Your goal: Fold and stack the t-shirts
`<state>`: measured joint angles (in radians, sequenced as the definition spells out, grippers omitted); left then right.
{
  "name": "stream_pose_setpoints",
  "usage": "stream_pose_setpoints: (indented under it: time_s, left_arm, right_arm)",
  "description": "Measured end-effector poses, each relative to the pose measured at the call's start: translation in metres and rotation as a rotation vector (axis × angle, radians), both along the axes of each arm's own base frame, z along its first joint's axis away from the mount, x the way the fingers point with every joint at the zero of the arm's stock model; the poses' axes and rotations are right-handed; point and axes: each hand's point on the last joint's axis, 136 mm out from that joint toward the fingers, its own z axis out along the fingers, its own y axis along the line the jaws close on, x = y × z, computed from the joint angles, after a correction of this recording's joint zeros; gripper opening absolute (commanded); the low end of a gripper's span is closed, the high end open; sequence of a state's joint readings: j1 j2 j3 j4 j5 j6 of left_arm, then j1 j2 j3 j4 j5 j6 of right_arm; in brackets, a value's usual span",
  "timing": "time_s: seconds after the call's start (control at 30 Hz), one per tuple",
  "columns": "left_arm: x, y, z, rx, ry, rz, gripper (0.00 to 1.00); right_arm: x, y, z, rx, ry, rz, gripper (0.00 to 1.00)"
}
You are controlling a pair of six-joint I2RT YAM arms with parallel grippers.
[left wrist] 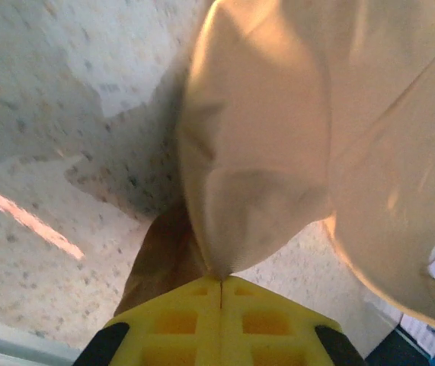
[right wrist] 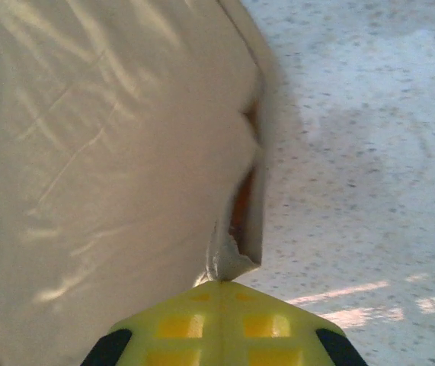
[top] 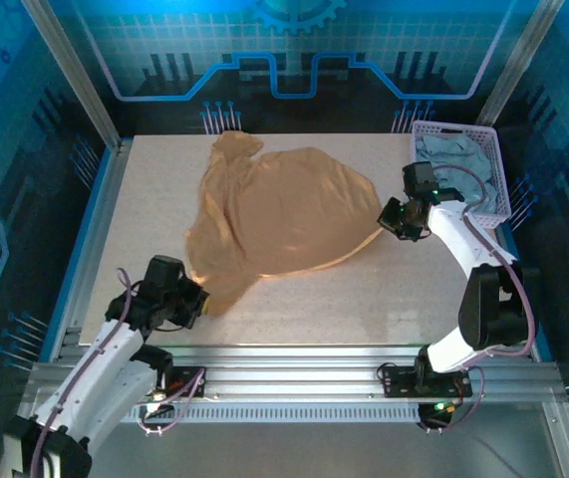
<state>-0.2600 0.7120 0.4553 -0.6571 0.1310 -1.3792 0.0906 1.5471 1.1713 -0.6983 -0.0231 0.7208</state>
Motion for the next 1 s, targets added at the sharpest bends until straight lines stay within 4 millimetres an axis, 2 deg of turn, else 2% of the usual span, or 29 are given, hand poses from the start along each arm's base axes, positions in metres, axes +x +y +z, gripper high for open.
stream_pose_setpoints:
  time_s: [0.13, 0.27, 0.4, 0.5, 0.63, 0.7, 0.8, 0.9, 1.0]
  left_arm:
    - [0.007, -0.020, 0.004, -0.025, 0.004, -0.054, 0.00]
    - [0.018, -0.039, 0.010, -0.035, 0.000, -0.107, 0.00]
    - [0.025, -0.052, 0.016, -0.036, -0.008, -0.147, 0.00]
    - [0.027, -0.053, 0.028, -0.004, -0.020, -0.149, 0.00]
    - [0.031, -0.046, 0.056, 0.018, -0.088, -0.123, 0.00]
    - [0.027, -0.043, 0.062, 0.018, -0.101, -0.118, 0.00]
    - [0.018, -0.040, 0.054, 0.023, -0.070, -0.121, 0.00]
    - [0.006, -0.039, 0.035, 0.022, -0.008, -0.128, 0.00]
    - [-0.004, -0.048, 0.023, -0.007, 0.029, -0.170, 0.00]
  right_arm:
    - [-0.013, -0.025, -0.006, -0.114, 0.058, -0.053, 0.00]
    - [-0.024, -0.051, -0.003, -0.193, 0.080, -0.114, 0.00]
    - [-0.036, -0.064, -0.003, -0.223, 0.086, -0.147, 0.00]
    - [-0.041, -0.065, -0.010, -0.226, 0.106, -0.145, 0.00]
    - [-0.045, -0.069, -0.011, -0.253, 0.117, -0.149, 0.00]
    - [-0.046, -0.073, -0.011, -0.275, 0.121, -0.152, 0.00]
    - [-0.048, -0.078, -0.011, -0.304, 0.128, -0.154, 0.00]
    - [-0.049, -0.082, -0.010, -0.328, 0.130, -0.156, 0.00]
    - [-0.049, -0.084, -0.010, -0.346, 0.129, -0.154, 0.00]
